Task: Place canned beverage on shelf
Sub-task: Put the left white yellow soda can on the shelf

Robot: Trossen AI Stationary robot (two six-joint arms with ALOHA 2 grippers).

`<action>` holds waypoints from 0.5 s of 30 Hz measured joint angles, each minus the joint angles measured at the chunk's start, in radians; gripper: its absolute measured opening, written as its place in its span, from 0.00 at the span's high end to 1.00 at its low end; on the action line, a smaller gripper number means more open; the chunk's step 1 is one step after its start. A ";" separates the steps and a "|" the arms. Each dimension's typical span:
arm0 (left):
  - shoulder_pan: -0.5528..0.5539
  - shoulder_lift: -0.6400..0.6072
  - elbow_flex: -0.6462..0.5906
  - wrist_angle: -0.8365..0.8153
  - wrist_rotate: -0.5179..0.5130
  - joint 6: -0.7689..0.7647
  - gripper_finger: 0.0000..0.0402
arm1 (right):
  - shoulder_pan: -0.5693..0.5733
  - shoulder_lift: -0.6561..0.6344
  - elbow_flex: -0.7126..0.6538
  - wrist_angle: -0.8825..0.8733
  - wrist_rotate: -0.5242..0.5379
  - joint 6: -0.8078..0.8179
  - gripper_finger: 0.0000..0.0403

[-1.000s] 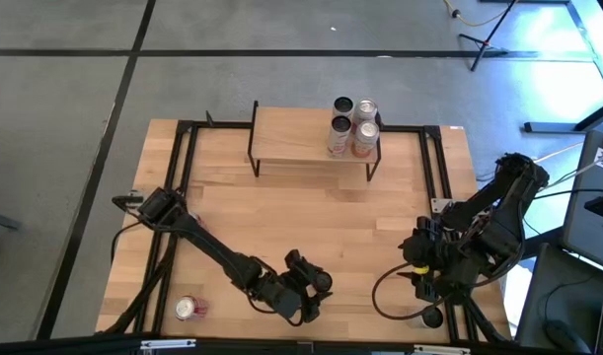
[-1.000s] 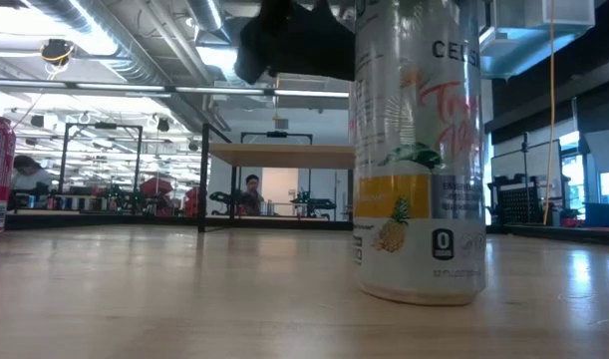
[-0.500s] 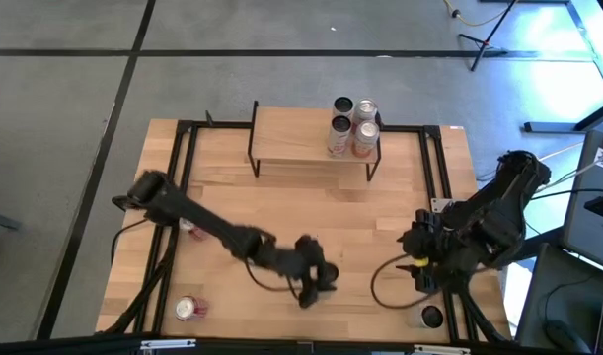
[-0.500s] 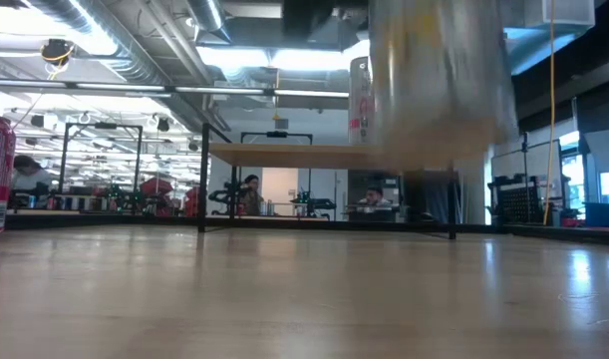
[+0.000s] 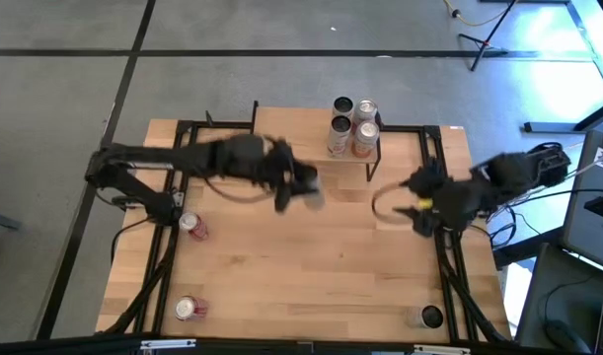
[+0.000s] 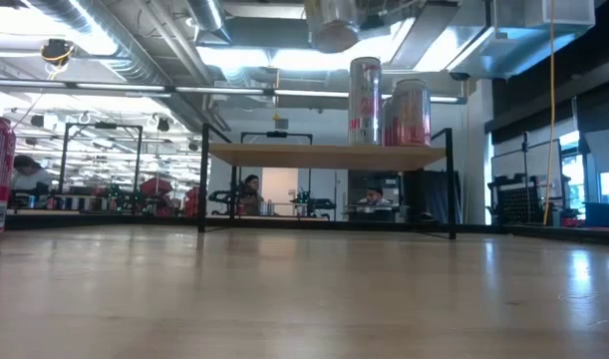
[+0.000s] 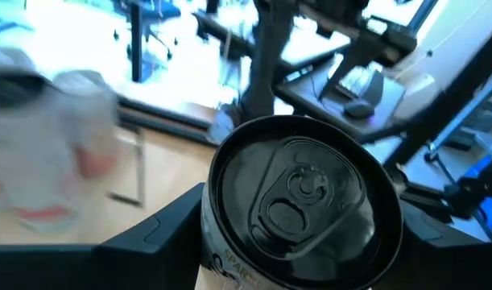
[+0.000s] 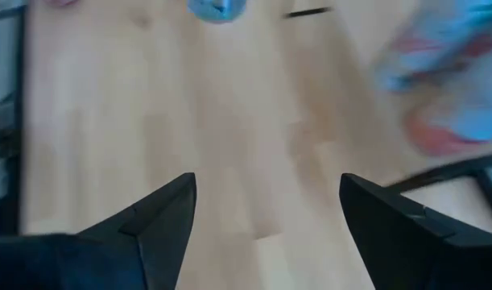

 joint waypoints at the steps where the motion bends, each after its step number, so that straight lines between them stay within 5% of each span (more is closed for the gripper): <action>1: 0.046 -0.014 0.001 -0.002 0.045 0.019 0.41 | -0.042 -0.009 0.000 -0.001 -0.005 -0.017 0.27; 9: 0.441 0.035 0.183 -0.193 0.445 0.200 0.41 | -0.423 -0.034 0.000 0.008 -0.130 -0.181 0.27; 15: 0.629 0.165 0.363 -0.284 0.643 0.327 0.41 | -0.573 -0.026 -0.005 0.053 -0.185 -0.217 0.27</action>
